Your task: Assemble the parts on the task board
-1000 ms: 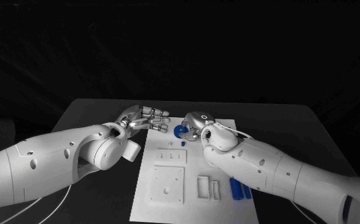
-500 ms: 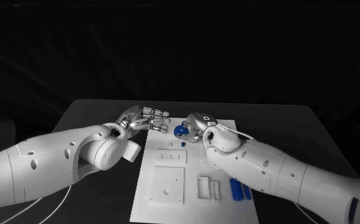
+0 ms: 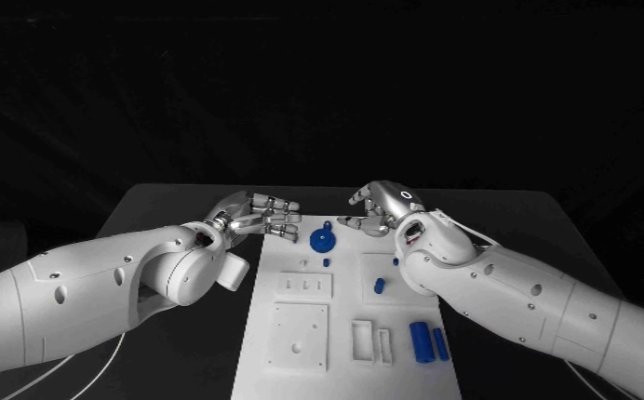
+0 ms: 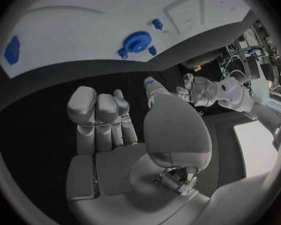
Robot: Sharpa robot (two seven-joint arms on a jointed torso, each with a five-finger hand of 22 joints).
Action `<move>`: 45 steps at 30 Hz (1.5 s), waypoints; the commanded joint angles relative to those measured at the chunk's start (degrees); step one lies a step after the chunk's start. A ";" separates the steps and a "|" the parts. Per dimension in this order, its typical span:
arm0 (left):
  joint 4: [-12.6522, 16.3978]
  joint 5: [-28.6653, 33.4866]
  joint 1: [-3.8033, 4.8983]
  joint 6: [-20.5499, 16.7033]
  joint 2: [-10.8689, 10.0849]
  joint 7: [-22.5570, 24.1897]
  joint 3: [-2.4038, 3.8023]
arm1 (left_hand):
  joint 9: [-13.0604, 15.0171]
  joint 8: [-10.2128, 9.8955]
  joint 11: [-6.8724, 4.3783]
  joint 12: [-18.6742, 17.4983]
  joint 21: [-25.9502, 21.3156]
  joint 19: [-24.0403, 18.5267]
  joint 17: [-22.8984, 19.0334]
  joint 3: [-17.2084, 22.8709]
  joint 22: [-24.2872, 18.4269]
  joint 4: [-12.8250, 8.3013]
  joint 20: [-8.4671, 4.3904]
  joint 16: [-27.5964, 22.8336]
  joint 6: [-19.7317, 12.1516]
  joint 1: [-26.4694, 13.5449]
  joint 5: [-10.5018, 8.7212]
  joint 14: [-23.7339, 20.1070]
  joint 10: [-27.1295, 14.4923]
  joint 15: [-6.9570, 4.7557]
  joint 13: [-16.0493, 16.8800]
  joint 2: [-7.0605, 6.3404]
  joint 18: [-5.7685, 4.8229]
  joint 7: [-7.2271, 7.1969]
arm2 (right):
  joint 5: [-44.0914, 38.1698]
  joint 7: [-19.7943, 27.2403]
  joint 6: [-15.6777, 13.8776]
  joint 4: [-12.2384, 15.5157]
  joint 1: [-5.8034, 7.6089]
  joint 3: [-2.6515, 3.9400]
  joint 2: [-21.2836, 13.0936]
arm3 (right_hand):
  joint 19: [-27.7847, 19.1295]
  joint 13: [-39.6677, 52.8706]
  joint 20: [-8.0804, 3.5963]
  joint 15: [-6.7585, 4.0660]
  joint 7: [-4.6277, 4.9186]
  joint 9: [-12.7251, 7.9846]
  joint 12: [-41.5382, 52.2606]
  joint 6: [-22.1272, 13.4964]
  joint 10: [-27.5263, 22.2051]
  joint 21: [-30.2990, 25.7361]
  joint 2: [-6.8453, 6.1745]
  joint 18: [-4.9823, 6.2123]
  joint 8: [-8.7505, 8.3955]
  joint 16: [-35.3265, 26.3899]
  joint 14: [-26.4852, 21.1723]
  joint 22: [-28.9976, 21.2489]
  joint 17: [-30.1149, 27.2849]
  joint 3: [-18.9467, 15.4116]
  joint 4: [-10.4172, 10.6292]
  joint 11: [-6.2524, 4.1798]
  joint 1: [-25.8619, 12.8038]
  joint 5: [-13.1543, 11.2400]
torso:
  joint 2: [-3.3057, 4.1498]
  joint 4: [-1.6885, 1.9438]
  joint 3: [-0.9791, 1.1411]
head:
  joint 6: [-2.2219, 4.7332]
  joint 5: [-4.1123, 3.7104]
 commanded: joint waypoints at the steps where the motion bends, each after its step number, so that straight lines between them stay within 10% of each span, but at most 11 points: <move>1: -0.25 -0.12 0.07 0.27 -0.04 0.71 0.04 | 0.03 0.29 0.23 0.27 0.37 -0.33 0.09 0.05 -0.09 -0.26 0.11 -0.14 -0.27 -0.18 0.26 -0.29 -0.25 0.23 0.09 0.08 0.20 -0.17 | 3.61 4.46 -0.48 1.74 -0.06 0.75 -2.65 | 2.36 0.06 0.24 0.33 0.09 -0.10 0.00 0.35 0.04 0.30 0.83 0.02 -0.29 0.26 -0.01 6.87 0.10 0.81 -3.49 0.14 1.68 -0.20 | -0.35 -0.82 0.44 | 0.00 0.34; 12: -1.05 -0.25 -0.10 0.76 -0.42 1.19 0.03 | 0.04 0.30 -0.18 0.24 0.55 -0.43 0.08 0.32 -0.06 -0.40 0.01 -0.14 0.02 -0.25 0.31 -0.27 1.59 0.12 0.09 0.39 0.15 -0.22 | 12.66 17.29 6.99 1.91 -0.26 2.10 -10.76 | 1.63 -0.29 0.34 0.44 0.57 -0.06 -0.50 0.13 -0.68 -1.25 3.07 -0.08 -0.16 -0.65 -0.18 6.52 -0.08 1.58 -15.25 0.29 5.05 3.77 | -0.89 -2.36 1.41 | -0.03 0.89; 23: -1.49 -0.70 -0.56 1.19 -0.31 1.30 0.03 | 0.05 0.30 -0.48 0.26 0.74 -0.54 0.09 0.92 0.00 -0.54 -0.12 -0.14 -0.01 -0.58 0.30 -0.21 2.98 0.03 0.11 0.33 0.01 -0.29 | 16.26 24.60 11.89 -2.82 -2.22 2.31 -13.18 | 1.43 -0.91 0.53 0.58 0.78 -0.12 -1.02 -1.40 -1.40 -1.34 5.12 -0.07 -0.27 -0.92 -0.20 6.54 0.41 -5.75 -18.38 0.48 5.95 6.84 | -0.86 -2.51 2.06 | -0.41 0.72; 45: -1.95 -0.89 -0.87 1.51 0.15 1.30 0.04 | 0.04 0.30 -0.21 0.26 0.87 -0.67 0.09 1.00 0.02 -0.72 -0.05 -0.14 -0.06 -0.61 0.31 -0.29 1.86 0.12 0.11 0.24 0.06 -0.28 | 16.42 25.89 9.13 -13.18 -4.09 2.37 -7.28 | 1.52 -0.68 0.65 0.63 0.99 -0.17 -0.65 -2.51 -1.24 -0.75 6.24 0.21 -0.33 -0.56 -0.09 6.61 1.24 -3.20 -20.21 0.55 5.36 5.76 | -0.85 -2.33 1.56 | -1.04 0.79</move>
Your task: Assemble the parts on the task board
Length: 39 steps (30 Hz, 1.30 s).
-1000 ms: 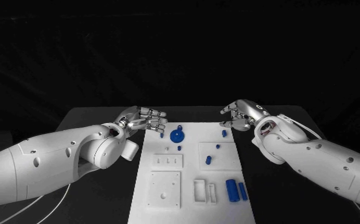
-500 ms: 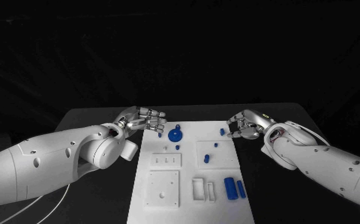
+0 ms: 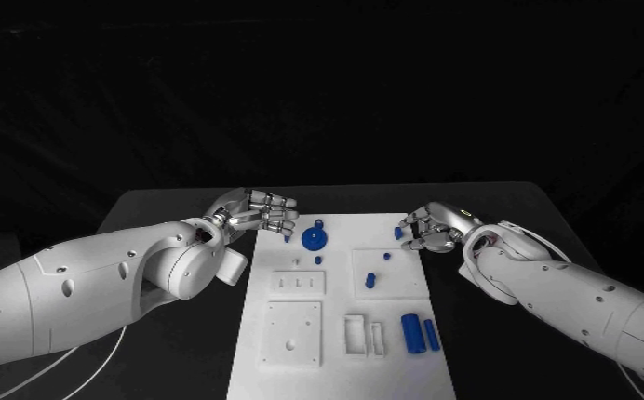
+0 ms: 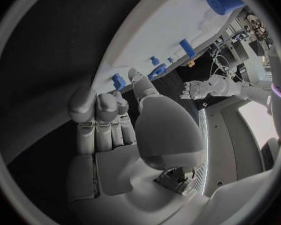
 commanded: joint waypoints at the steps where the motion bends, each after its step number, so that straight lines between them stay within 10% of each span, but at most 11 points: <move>1: 0.09 -0.32 -0.01 1.00 0.15 0.77 0.04 | 0.05 0.30 0.08 0.26 0.20 -0.25 0.09 0.29 0.00 -0.01 -0.04 -0.14 -0.06 -0.38 0.31 -0.29 -0.50 0.12 0.07 0.01 0.35 -0.28 | 0.16 0.09 -1.94 -1.02 -0.07 0.04 0.68 | 1.30 0.06 0.45 0.43 -0.01 -0.04 0.02 0.57 -0.15 0.24 -0.01 0.23 -0.33 0.35 0.13 6.58 0.11 0.88 0.02 -0.16 -0.57 -0.35 | 0.02 0.04 -0.07 | -0.13 0.16; 39: -0.02 -0.52 -0.01 1.19 0.37 0.45 0.04 | 0.04 0.29 0.09 0.26 0.27 -0.29 0.09 0.21 0.00 0.00 -0.02 -0.14 -0.14 -0.38 0.31 -0.30 -0.52 0.12 0.07 0.06 0.37 -0.27 | 0.14 -0.50 -0.32 -4.84 -0.12 0.04 4.08 | 1.22 0.43 0.02 -0.04 -0.92 0.01 0.27 3.60 -0.07 0.36 0.95 -0.10 -0.29 0.38 0.19 6.60 0.47 2.88 -0.84 -0.88 -1.84 -1.34 | -0.15 -0.21 -0.14 | -0.95 0.33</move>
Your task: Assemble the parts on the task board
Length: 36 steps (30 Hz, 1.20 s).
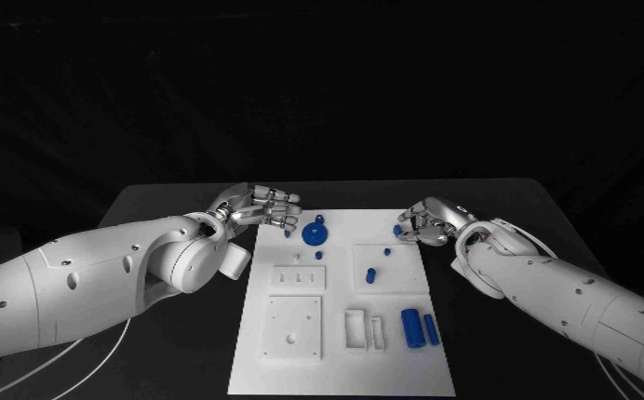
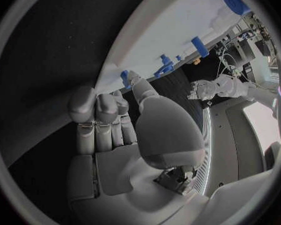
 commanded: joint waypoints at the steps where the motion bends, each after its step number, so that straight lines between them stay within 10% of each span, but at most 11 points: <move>1: 0.07 -0.20 0.01 0.85 0.13 0.50 0.04 | 0.04 0.29 -0.11 0.26 0.27 -0.29 0.09 0.21 -0.01 0.00 -0.02 -0.14 -0.14 -0.38 0.31 -0.30 -0.31 0.12 0.09 0.06 0.37 -0.27 | -0.07 0.46 1.90 -0.09 -0.03 0.01 0.30 | 1.22 0.11 0.02 -0.23 -0.22 -0.01 0.27 0.41 -0.09 0.36 0.15 -0.10 -0.29 0.16 -0.03 6.61 0.08 0.23 -0.28 -0.45 -0.41 -0.25 | 0.02 -0.02 0.02 | -0.04 0.01; 36: 0.04 -0.32 0.02 0.76 0.18 0.28 0.04 | 0.04 0.29 -0.10 0.26 0.43 -0.38 0.09 0.18 -0.04 0.05 -0.01 -0.14 -0.24 -0.36 0.31 -0.32 -0.33 0.13 0.09 0.19 0.38 -0.16 | -0.50 0.43 0.89 -1.91 -0.10 -0.02 1.90 | 1.24 1.14 -0.57 -0.75 -1.37 0.15 0.82 6.62 0.51 0.75 1.70 -0.52 -0.24 0.19 0.09 6.65 0.67 7.98 -2.03 -1.05 -1.82 -5.34 | 0.04 -0.08 0.10 | -0.57 0.17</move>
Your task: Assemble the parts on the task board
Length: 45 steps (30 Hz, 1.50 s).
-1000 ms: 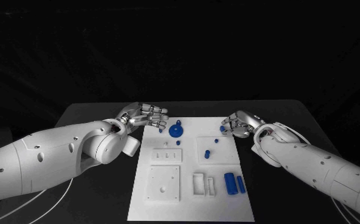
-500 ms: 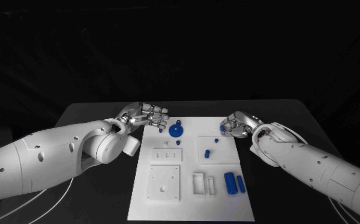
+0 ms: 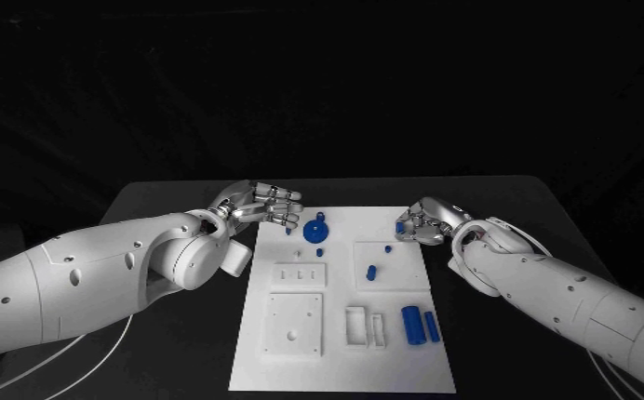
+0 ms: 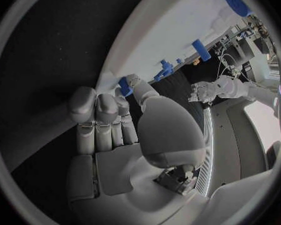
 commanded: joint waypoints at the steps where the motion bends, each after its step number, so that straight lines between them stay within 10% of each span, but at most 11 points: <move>1: 0.10 -0.17 0.02 0.69 0.08 0.34 0.04 | 0.04 0.29 -0.10 0.26 0.20 -0.38 0.09 0.19 -0.04 0.05 -0.01 -0.14 -0.24 -0.36 0.31 -0.32 -0.33 0.13 0.09 0.19 0.38 -0.16 | -0.43 0.42 -0.41 -0.05 -0.06 -0.01 0.21 | 1.46 0.04 -0.37 -0.41 -0.14 0.11 0.35 1.02 0.10 0.27 0.36 -0.52 -0.23 0.22 0.17 6.66 0.07 0.37 0.03 -0.26 -0.46 -0.49 | -0.06 -0.05 0.00 | -0.09 -0.03; 15: 0.04 -0.41 0.03 0.53 0.04 0.09 0.04 | 0.05 0.30 -0.27 0.27 0.63 -0.15 0.21 0.40 0.13 0.07 -0.22 0.07 -0.05 -0.41 0.36 0.36 0.20 -0.15 0.09 0.31 0.42 -0.20 | -0.25 -0.23 -3.54 1.01 -0.17 -0.01 0.14 | 1.53 0.32 -0.63 -0.70 -0.85 0.21 0.62 3.14 0.63 0.42 0.70 -0.63 -0.22 0.28 0.22 6.68 0.26 -0.46 0.73 -0.66 -0.26 -1.59 | -0.11 -0.12 0.01 | 0.08 0.03; 21: 0.19 -1.45 0.12 0.18 -0.13 -1.55 0.11 | 0.29 0.54 -2.01 0.25 4.17 2.61 1.47 0.76 2.09 0.56 -2.40 3.79 3.92 -1.14 0.23 5.35 5.12 -2.55 0.12 0.41 -0.10 -1.07 | -0.41 -1.00 -4.14 3.17 -0.04 0.00 -0.75 | 1.52 0.30 -0.68 -0.74 -0.82 0.19 0.54 3.20 0.65 0.29 0.51 -0.62 -0.24 0.21 0.22 6.65 0.25 -0.32 0.74 -0.69 -0.17 -0.68 | -0.31 -0.40 -0.02 | 0.68 0.12; 27: -0.78 -3.31 0.63 1.35 0.45 -4.84 0.19 | 0.32 0.41 -6.51 0.64 13.97 7.99 9.30 -0.02 7.95 1.96 -7.33 17.23 6.63 -2.86 -0.58 13.54 16.26 -7.28 0.29 0.44 -1.77 -2.77 | -0.56 -1.92 -2.92 6.31 0.42 0.01 -2.00 | 1.51 0.16 -0.67 -0.72 -0.69 0.18 0.30 2.98 0.43 0.36 0.81 -0.59 -0.24 0.22 0.23 6.67 0.32 0.66 0.48 -0.64 0.09 -0.97 | -1.22 -0.86 -0.16 | 0.72 0.52; 32: -3.09 -4.54 1.62 3.79 2.22 -9.21 0.23 | 0.45 0.43 -9.23 9.40 28.85 7.13 26.81 -2.85 18.32 3.75 -11.20 42.90 8.41 -4.89 -0.93 9.87 22.32 -10.67 4.10 0.55 -2.84 -4.44 | -1.26 -3.24 -1.40 9.70 1.11 0.01 -2.84 | 1.51 0.26 -0.61 -0.66 -0.59 0.16 0.37 2.60 0.51 0.46 0.38 -0.55 -0.26 0.31 0.27 6.68 0.48 1.47 0.47 -0.59 -0.38 -0.85 | -2.62 -1.47 -0.40 | 0.71 1.11; 39: -6.00 -6.57 3.06 8.38 5.31 -16.56 0.23 | 1.91 0.62 -10.95 24.44 39.95 6.02 34.10 -4.96 26.98 7.05 -12.78 58.86 11.68 -9.77 -0.90 10.22 22.47 -12.51 13.86 0.14 -1.60 -5.82 | -3.21 -6.00 0.54 14.15 1.72 -0.02 -2.39 | 1.49 0.32 -0.55 -0.63 -0.58 0.17 0.41 2.47 0.51 0.33 -0.32 -0.48 -0.24 0.24 0.24 6.64 0.49 2.04 1.12 -0.56 -0.58 -0.70 | -4.14 -2.34 -0.52 | 0.31 2.24; 45: -8.96 -7.50 3.43 10.52 8.74 -21.72 0.19 | 8.04 0.53 -11.11 28.54 41.59 5.91 37.64 -1.62 31.40 9.93 -12.84 65.52 11.35 -12.70 1.13 10.63 21.20 -12.64 20.88 -2.12 -0.93 -6.26 | -4.88 -8.36 1.35 17.07 1.90 -0.68 -0.99 | 1.47 0.28 -0.56 -0.64 -0.58 0.16 0.34 2.50 0.46 0.17 -0.69 -0.49 -0.25 0.06 0.24 6.61 0.38 2.67 1.52 -0.56 -0.47 -0.38 | -4.87 -2.54 -0.51 | -0.02 2.86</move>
